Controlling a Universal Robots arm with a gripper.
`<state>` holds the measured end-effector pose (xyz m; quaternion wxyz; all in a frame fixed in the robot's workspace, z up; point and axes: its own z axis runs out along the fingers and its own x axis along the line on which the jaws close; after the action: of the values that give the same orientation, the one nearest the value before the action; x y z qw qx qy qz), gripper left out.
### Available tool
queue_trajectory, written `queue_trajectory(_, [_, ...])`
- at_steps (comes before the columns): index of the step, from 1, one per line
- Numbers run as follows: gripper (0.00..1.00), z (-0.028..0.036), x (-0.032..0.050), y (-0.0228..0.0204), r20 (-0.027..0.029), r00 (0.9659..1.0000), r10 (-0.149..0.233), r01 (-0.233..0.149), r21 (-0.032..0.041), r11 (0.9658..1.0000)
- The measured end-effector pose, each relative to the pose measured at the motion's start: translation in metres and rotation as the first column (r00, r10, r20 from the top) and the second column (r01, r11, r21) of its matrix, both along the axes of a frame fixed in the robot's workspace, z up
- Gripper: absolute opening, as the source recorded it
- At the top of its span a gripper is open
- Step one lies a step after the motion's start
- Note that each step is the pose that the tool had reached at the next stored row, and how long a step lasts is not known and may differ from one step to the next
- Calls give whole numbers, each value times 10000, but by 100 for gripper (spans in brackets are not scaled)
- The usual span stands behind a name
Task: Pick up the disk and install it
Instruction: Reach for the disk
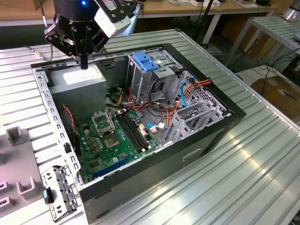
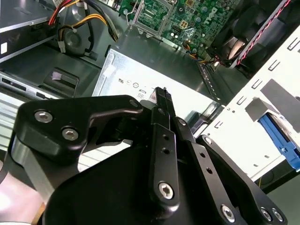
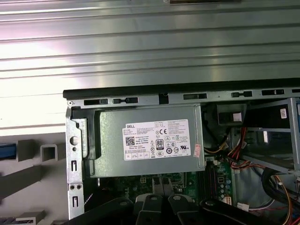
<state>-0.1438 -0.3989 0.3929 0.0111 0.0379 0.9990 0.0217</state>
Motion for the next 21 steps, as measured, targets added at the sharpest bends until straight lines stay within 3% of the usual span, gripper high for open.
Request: queue_trajectory(21, [11, -9, -116, 0, -109, 9999, 0, 0, 0, 10000])
